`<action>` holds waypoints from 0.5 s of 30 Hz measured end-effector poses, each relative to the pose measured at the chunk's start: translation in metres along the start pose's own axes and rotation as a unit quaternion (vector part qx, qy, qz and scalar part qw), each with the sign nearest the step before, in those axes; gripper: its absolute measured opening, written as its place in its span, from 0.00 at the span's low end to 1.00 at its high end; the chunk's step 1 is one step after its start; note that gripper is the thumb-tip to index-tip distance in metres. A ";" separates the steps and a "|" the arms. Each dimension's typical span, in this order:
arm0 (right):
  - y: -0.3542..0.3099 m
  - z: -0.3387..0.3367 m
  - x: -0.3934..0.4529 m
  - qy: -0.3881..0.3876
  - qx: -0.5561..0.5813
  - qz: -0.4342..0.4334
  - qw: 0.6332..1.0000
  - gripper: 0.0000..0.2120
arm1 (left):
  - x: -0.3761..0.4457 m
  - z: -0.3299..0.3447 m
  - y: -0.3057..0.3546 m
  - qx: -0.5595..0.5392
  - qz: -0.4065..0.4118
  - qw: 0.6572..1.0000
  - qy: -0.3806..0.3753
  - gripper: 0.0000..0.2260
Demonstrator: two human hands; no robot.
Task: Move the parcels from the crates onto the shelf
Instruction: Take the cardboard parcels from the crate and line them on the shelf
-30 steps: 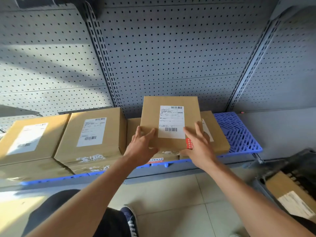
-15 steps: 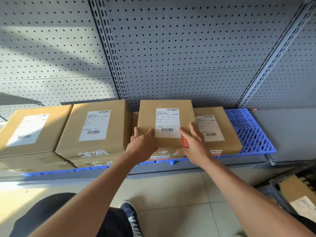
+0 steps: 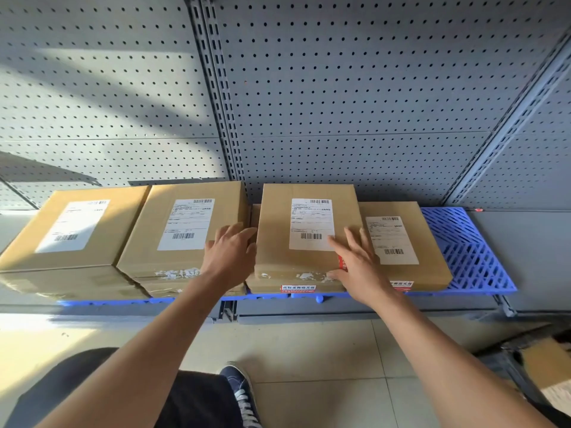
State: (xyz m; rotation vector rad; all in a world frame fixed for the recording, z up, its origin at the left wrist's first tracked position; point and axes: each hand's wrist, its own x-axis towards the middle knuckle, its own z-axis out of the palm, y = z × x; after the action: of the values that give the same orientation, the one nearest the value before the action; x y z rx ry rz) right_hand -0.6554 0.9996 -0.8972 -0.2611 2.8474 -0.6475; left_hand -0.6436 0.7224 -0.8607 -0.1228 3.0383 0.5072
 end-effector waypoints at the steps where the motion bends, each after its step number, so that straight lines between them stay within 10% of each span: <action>1: -0.001 0.001 0.001 -0.002 -0.002 -0.005 1.000 0.37 | -0.001 0.000 -0.007 0.012 -0.008 1.000 -0.005 0.21; 15: -0.013 0.013 0.018 -0.002 0.000 -0.040 0.999 0.36 | -0.010 0.005 -0.024 0.048 0.004 0.999 -0.017 0.30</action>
State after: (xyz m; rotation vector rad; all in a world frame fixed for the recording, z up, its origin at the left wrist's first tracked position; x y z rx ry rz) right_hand -0.6676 0.9792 -0.9063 -0.3762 2.8462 -0.6615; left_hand -0.6310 0.7023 -0.8723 -0.0965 3.0247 0.3576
